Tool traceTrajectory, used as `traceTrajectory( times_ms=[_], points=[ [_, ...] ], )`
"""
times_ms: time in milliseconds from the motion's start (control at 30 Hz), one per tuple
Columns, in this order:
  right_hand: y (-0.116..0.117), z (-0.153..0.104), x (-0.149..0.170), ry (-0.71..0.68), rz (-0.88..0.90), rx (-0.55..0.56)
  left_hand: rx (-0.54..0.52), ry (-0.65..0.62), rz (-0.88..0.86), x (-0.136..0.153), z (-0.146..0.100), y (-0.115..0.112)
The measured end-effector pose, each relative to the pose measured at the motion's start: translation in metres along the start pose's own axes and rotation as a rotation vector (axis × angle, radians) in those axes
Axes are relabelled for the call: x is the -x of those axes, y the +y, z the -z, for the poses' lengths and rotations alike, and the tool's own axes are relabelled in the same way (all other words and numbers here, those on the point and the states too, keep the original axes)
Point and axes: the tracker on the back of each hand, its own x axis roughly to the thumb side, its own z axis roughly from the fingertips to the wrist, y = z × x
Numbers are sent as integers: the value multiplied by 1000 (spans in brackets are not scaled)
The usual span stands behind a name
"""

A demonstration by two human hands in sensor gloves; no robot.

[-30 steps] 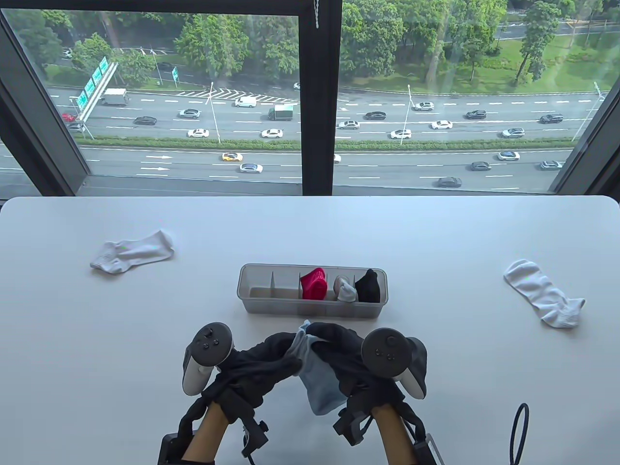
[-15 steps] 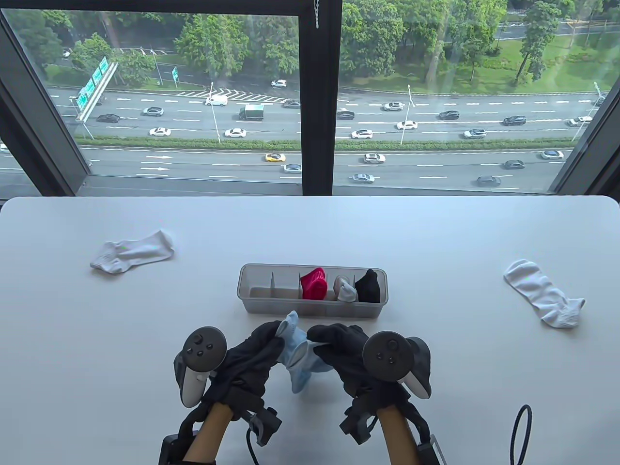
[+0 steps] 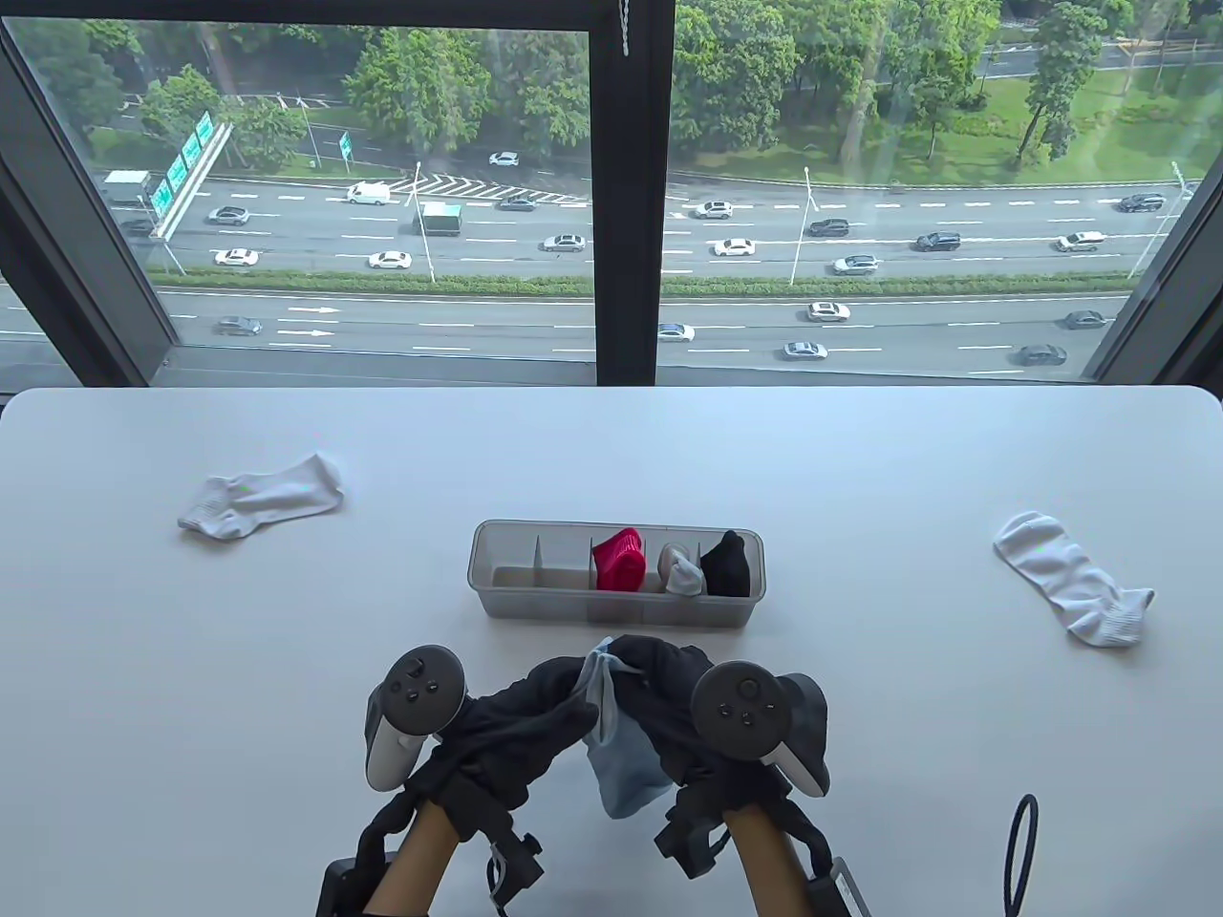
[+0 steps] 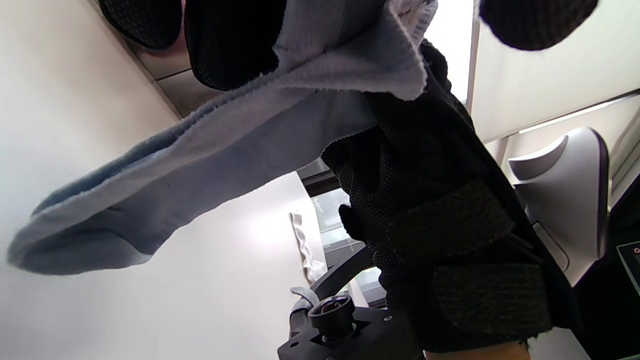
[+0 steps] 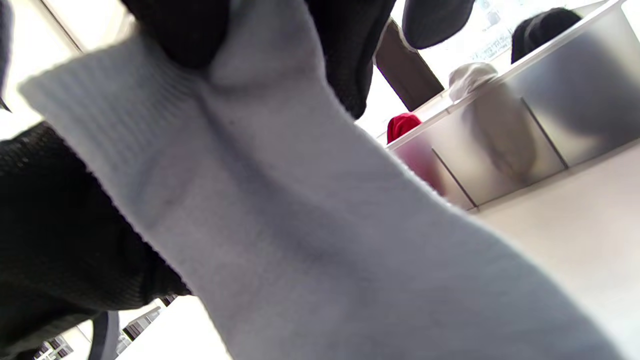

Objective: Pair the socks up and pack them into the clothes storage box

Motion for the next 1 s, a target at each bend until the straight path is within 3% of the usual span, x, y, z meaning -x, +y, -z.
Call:
traceTrajectory(
  times_ms=[133, 233, 633, 700, 867, 933, 1000],
  points=[
    [4, 0, -5, -16, -93, 4, -16, 39, 158, -6, 0, -5],
    [6, 0, -4, -9, -84, -7, -89, 76, 219, -9, 0, -6],
    [-4, -1, -1, -6, -181, 70, -189, 84, 244, -16, -4, -2],
    [-7, -1, -1, -20, -179, 43, -200, 71, 289, -19, -5, -3],
    [-7, 1, 8, -14, -177, -283, -76, 19, 381, -24, -7, 0],
    [-6, 3, 11, -10, -98, -297, -77, 19, 413, -25, -7, 1],
    [-8, 2, 13, 20, -16, -188, -100, 36, 406, -25, -8, 3]
  ],
)
